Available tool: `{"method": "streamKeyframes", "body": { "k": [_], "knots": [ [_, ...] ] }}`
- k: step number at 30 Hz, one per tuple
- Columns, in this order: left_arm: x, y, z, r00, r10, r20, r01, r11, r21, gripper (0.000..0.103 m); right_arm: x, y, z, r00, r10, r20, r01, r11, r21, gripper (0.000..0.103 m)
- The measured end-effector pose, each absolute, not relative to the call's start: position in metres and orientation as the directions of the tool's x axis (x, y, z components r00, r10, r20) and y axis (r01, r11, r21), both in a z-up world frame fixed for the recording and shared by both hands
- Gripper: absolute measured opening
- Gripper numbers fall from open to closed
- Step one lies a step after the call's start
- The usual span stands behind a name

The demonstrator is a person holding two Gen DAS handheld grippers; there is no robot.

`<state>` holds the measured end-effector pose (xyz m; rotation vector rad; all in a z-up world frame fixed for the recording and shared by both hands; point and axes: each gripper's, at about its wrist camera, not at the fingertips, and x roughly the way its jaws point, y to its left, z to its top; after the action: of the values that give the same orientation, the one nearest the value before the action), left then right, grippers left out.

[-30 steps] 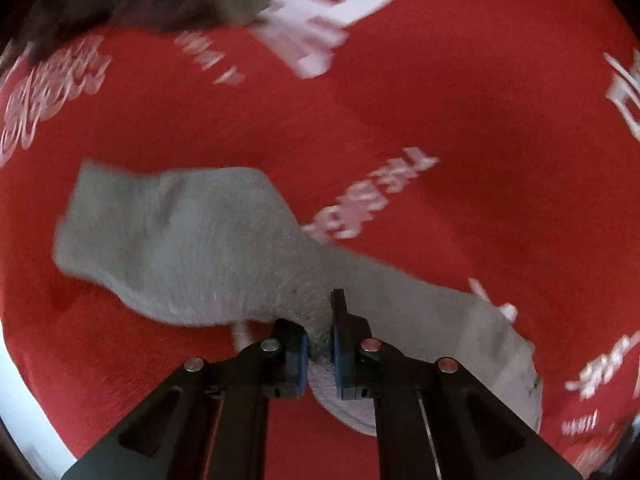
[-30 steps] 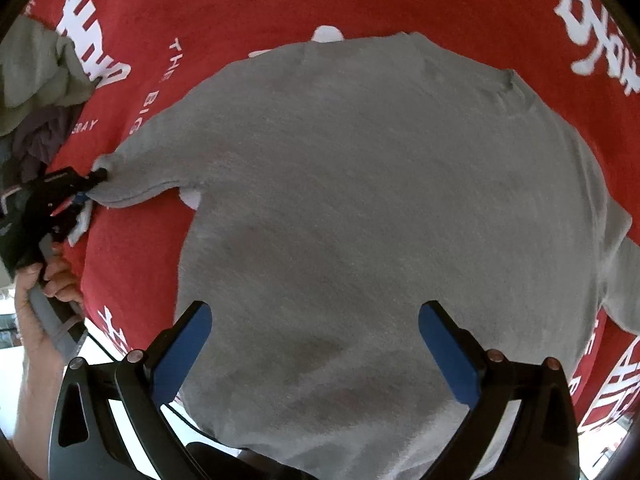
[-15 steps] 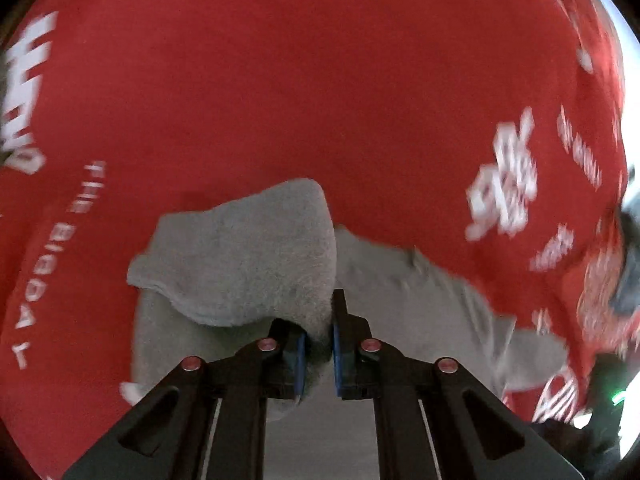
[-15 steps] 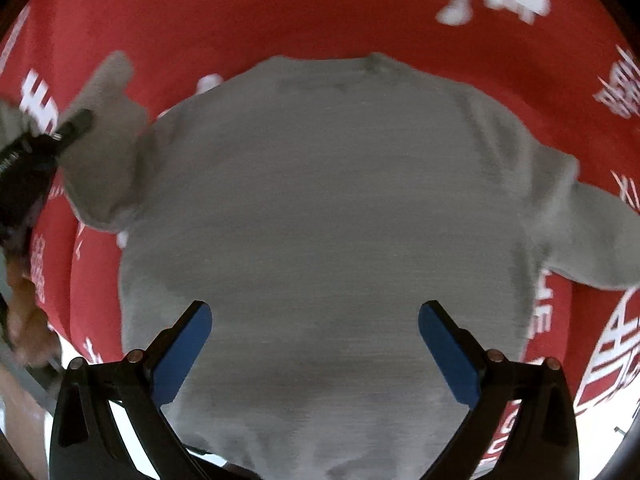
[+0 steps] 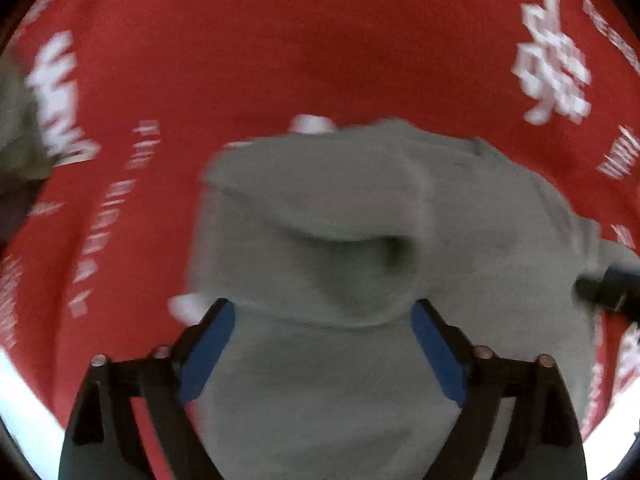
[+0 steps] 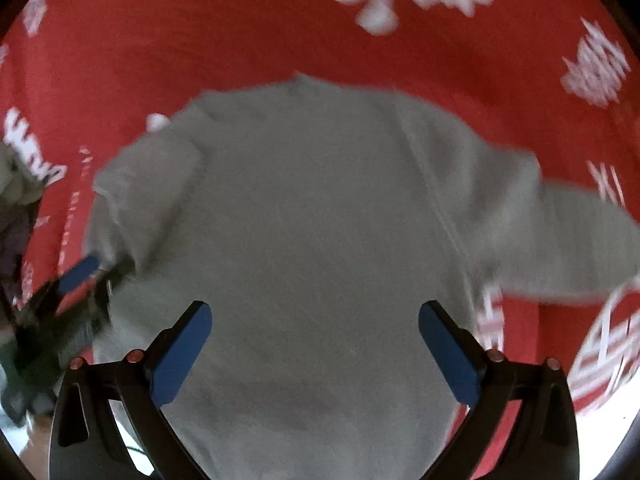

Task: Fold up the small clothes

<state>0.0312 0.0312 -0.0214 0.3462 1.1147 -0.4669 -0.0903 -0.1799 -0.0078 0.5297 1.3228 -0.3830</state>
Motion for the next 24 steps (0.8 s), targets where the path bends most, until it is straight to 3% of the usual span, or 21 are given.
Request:
{"method": "streamKeyframes", "body": {
  "k": [5, 11, 15, 17, 18, 20, 21, 24],
  "knots": [
    [0.06, 0.085, -0.046, 0.325, -0.047, -0.945, 0.359, 0.93, 0.077, 0.091, -0.004, -0.131, 0.008, 0.313, 0.062, -0.948, 0.316, 0.934, 0.166, 0.103],
    [0.071, 0.084, -0.067, 0.305, -0.035, -0.952, 0.315, 0.947, 0.066, 0.091, 0.098, -0.043, -0.025, 0.322, 0.041, -0.946, 0.062, 0.996, 0.064, 0.103],
    [0.072, 0.089, -0.072, 0.299, -0.073, -0.951, 0.295, 0.955, 0.02, 0.091, 0.131, -0.014, -0.063, 0.28, -0.032, -0.96, -0.004, 0.999, -0.034, 0.102],
    [0.072, 0.09, -0.073, 0.294, -0.083, -0.952, 0.282, 0.959, 0.003, 0.091, 0.141, -0.012, -0.077, 0.245, -0.089, -0.965, 0.006, 0.996, -0.09, 0.079],
    [0.076, 0.094, -0.074, 0.292, -0.085, -0.953, 0.28, 0.96, 0.001, 0.091, 0.141, -0.016, -0.08, 0.232, -0.082, -0.969, 0.019, 0.997, -0.08, 0.051],
    [0.079, 0.093, -0.074, 0.292, -0.083, -0.953, 0.288, 0.957, 0.005, 0.091, 0.14, -0.03, -0.071, 0.258, -0.022, -0.966, 0.085, 0.996, 0.0, 0.017],
    [0.08, 0.093, -0.074, 0.291, -0.081, -0.953, 0.291, 0.957, 0.008, 0.091, 0.137, -0.041, -0.061, 0.281, 0.005, -0.96, 0.118, 0.992, 0.04, 0.012],
    [0.083, 0.091, -0.076, 0.285, -0.071, -0.956, 0.295, 0.955, 0.017, 0.091, 0.113, -0.078, -0.026, 0.387, 0.097, -0.917, 0.191, 0.964, 0.183, 0.012]
  ]
}}
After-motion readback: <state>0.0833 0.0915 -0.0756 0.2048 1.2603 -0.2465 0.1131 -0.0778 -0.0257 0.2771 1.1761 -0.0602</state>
